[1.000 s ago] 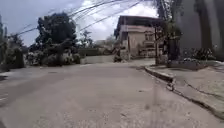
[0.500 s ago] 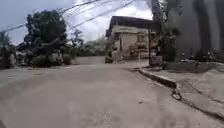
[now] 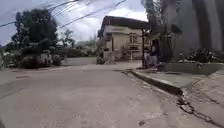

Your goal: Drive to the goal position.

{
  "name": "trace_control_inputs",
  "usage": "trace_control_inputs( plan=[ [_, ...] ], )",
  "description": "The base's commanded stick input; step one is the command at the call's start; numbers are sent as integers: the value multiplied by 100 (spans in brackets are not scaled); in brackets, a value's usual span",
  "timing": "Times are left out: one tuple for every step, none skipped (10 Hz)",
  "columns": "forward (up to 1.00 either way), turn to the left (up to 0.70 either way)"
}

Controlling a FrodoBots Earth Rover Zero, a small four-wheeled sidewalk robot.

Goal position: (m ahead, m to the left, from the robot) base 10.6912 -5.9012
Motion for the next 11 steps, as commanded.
trace_control_inputs(
  plan=[
    [100,0],
    [100,0],
    [100,0],
    [100,0],
    [100,0],
    [100,0],
    [100,0],
    [100,0],
    [100,0],
    [100,0],
    [100,0]
  ],
)
